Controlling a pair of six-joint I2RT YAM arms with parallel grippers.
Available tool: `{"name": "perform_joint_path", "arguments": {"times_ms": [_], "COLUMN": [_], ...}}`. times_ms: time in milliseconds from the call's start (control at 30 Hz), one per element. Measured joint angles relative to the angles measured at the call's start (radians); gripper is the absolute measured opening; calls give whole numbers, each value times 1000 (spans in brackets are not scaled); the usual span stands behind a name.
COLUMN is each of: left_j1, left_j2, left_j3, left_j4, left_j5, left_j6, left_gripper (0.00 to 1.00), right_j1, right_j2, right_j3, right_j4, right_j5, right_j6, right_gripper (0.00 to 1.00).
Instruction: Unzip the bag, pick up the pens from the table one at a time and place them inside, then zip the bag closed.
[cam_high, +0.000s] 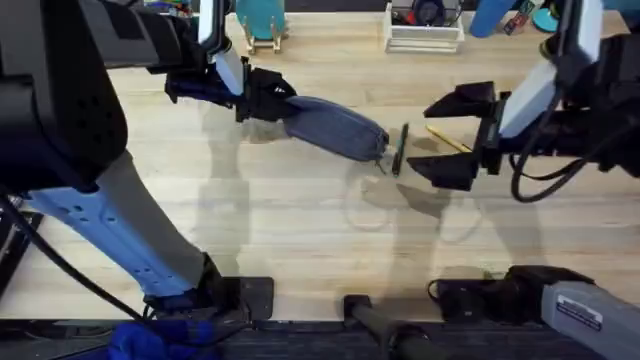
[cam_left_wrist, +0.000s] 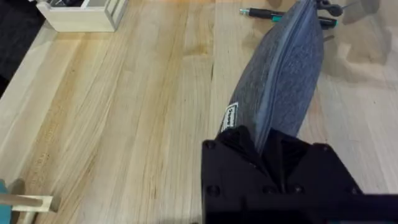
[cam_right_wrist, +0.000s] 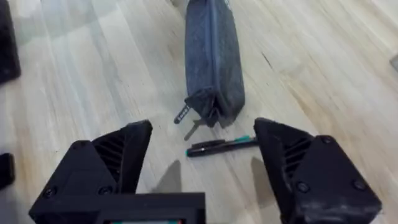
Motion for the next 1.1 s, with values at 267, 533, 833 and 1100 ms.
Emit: {"name": "perform_joint_path", "arguments": {"times_ms": [267,533,833,1100], "left_j1": [0,0,0,0], "left_j2": [0,0,0,0], "left_j3": [0,0,0,0], "left_j4": [0,0,0,0], "left_j5": [0,0,0,0], "left_j6": [0,0,0,0], "left_gripper": [42,42,42,42], "right_j1": [116,230,247,247], "right_j2": [0,90,199,199], "right_j3": [-37,-46,-52,-52], "right_j4": [77,190,269,274], "right_j5": [69,148,180,180], "right_j6": [0,0,3,4], "right_gripper": [997,997,997,997]}}
